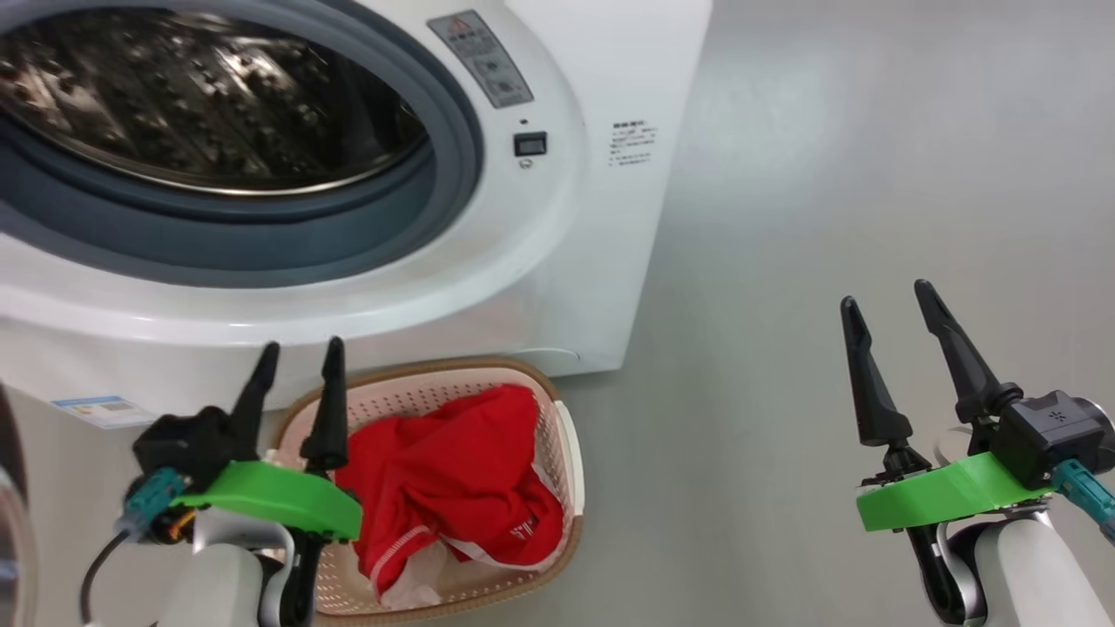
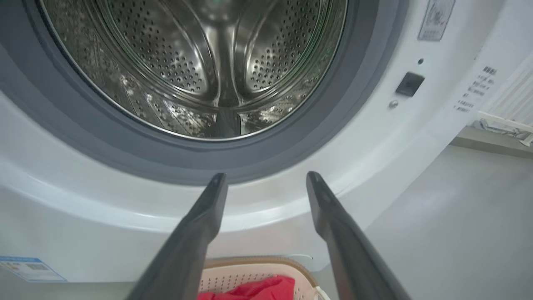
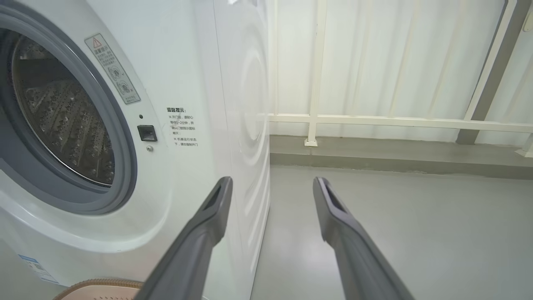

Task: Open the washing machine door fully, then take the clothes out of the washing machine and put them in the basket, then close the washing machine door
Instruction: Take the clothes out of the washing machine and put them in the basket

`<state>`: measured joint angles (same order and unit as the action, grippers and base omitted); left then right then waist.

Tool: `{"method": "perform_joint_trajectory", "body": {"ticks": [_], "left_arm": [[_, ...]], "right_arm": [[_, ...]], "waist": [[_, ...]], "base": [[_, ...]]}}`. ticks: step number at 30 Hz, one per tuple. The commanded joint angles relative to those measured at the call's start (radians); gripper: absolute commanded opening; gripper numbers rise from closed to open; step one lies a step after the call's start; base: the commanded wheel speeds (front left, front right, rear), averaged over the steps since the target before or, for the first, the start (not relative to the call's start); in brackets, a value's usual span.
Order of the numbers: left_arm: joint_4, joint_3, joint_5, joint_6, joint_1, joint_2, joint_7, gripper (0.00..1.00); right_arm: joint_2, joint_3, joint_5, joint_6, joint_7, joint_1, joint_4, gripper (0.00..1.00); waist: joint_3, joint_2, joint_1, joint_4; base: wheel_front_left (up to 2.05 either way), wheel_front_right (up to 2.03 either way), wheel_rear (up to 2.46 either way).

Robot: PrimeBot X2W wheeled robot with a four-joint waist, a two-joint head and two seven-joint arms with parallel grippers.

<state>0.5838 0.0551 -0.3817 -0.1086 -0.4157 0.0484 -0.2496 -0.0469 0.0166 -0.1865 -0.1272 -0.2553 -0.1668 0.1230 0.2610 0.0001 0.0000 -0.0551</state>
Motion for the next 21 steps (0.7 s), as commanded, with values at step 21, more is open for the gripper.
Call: {"method": "perform_joint_trajectory", "body": {"ticks": [21], "left_arm": [[-0.42, -0.11, 0.146, 0.004, 0.265, 0.005, -0.012, 1.0]], "right_arm": [[-0.003, 0.032, 0.008, -0.003, -0.006, 0.112, -0.056, 1.0]], "waist": [[-0.173, -0.0001, 0.0, 0.054]], "base": [[0.0, 0.0, 0.0]]}}
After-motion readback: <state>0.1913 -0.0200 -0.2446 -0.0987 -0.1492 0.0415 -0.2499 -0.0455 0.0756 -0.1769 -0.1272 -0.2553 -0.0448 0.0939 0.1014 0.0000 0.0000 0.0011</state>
